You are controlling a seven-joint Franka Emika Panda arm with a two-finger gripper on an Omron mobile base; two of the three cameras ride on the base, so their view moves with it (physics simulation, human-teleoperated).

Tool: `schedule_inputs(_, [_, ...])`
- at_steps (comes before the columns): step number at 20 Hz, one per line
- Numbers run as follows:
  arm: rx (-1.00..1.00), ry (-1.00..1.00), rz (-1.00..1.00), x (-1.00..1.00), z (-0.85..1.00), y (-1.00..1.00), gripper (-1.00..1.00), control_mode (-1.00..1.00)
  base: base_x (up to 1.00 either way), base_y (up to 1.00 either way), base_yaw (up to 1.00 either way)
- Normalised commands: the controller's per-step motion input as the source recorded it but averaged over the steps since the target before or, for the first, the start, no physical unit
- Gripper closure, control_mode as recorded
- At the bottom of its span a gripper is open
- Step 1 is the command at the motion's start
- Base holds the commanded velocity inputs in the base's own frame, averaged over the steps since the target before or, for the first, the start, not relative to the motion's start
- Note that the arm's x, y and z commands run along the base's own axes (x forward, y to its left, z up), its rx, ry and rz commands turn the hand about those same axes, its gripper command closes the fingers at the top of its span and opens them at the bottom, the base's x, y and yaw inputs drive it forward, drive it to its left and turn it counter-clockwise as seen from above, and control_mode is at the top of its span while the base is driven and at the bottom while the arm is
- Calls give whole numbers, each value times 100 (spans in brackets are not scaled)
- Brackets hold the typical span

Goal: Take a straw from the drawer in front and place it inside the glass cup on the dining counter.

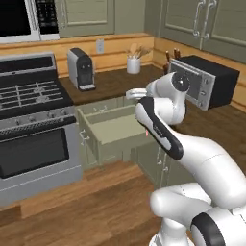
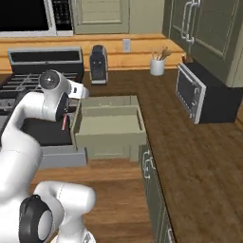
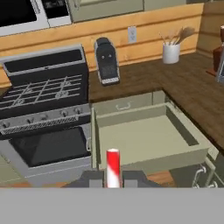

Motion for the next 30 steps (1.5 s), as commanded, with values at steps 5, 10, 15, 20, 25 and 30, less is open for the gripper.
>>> schedule_inputs(5, [0, 0, 0, 0, 0, 0, 100, 100, -63, 44, 88])
schedule_inputs(10, [0, 0, 0, 0, 0, 0, 100, 100, -44, 52, 91])
schedule_inputs(15, [0, 0, 0, 0, 0, 0, 100, 100, -34, 54, 90])
schedule_inputs(20, [0, 0, 0, 0, 0, 0, 100, 100, -15, 44, 86])
schedule_inputs(25, [0, 0, 0, 0, 0, 0, 100, 100, 22, 10, 68])
schedule_inputs(30, [0, 0, 0, 0, 0, 0, 100, 100, 93, 0, 43])
